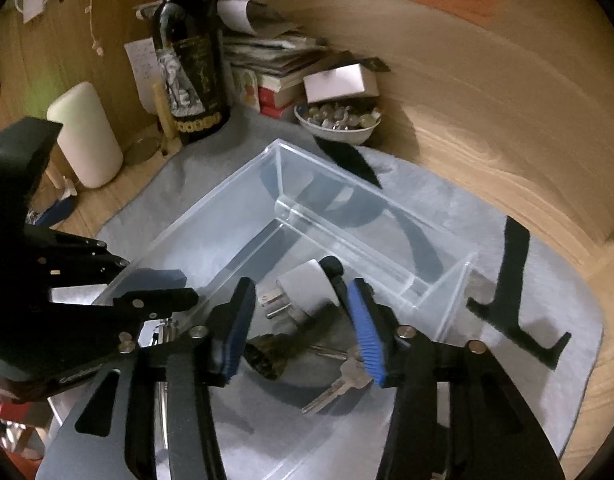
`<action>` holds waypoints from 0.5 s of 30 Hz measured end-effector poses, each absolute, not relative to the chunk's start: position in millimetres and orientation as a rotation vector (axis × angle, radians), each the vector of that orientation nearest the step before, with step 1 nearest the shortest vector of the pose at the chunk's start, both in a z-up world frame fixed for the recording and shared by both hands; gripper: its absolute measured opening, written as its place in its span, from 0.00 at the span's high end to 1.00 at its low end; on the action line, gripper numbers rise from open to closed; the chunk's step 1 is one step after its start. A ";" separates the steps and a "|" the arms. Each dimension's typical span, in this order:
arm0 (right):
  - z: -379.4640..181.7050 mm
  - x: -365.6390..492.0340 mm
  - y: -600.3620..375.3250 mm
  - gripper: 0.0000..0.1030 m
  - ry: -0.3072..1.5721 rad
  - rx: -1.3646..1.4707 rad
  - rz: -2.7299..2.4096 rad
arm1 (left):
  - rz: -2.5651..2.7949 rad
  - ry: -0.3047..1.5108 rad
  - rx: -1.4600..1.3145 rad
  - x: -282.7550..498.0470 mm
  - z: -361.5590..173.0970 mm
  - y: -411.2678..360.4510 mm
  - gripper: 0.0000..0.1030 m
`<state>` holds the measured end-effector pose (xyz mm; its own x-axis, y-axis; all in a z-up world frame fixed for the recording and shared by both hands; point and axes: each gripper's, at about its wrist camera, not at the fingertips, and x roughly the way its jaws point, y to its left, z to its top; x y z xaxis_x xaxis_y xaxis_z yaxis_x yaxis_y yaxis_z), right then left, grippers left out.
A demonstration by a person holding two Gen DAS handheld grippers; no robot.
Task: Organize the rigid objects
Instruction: 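Lower the black USB stick into the box beside the adapter and release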
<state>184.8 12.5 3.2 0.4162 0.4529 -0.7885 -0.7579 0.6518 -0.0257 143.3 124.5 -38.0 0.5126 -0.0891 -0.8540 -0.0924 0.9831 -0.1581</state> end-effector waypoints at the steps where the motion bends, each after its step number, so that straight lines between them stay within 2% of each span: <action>1: 6.7 184.6 9.4 0.53 0.832 -0.403 0.781 | 0.002 1.035 -0.192 143.6 -37.9 124.4 0.89; 10: 36.1 171.1 -57.4 0.53 0.725 -0.335 0.629 | 0.001 1.033 -0.190 143.6 -38.3 123.4 0.89; 15: 31.7 169.9 -107.1 0.49 0.737 -0.268 0.516 | 0.000 1.033 -0.187 143.5 -38.5 122.4 0.89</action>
<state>169.9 -107.1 31.7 0.6244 0.3519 -0.6974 -0.5349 0.8432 -0.0535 143.5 122.4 -38.5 0.5140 -0.0876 -0.8533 -0.0881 0.9841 -0.1540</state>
